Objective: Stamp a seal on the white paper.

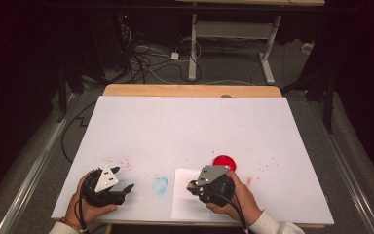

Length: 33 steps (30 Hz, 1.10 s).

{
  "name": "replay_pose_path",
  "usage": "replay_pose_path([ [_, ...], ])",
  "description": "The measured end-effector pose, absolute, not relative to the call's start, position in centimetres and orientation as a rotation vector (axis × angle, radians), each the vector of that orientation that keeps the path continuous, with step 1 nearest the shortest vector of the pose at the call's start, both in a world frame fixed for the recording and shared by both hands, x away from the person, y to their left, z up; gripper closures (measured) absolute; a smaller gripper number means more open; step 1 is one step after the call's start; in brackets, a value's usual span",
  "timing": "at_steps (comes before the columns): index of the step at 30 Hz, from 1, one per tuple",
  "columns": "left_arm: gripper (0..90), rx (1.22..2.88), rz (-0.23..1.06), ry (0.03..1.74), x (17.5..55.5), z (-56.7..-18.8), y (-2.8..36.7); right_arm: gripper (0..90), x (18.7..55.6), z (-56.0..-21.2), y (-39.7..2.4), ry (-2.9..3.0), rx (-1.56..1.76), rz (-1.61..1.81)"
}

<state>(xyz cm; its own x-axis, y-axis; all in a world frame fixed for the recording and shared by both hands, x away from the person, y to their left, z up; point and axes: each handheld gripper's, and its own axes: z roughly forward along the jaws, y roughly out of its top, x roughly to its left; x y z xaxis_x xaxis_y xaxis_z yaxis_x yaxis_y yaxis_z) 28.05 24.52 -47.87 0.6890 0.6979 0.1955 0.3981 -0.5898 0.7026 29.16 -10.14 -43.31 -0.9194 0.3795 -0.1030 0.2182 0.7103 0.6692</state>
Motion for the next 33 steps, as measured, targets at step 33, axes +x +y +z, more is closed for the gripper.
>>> replay_pose_path([
  [33,24.2,2.267,0.611,0.827,28.0,-47.9,24.5,76.1,29.4,-45.0,-9.0,2.720,0.452,0.927],
])
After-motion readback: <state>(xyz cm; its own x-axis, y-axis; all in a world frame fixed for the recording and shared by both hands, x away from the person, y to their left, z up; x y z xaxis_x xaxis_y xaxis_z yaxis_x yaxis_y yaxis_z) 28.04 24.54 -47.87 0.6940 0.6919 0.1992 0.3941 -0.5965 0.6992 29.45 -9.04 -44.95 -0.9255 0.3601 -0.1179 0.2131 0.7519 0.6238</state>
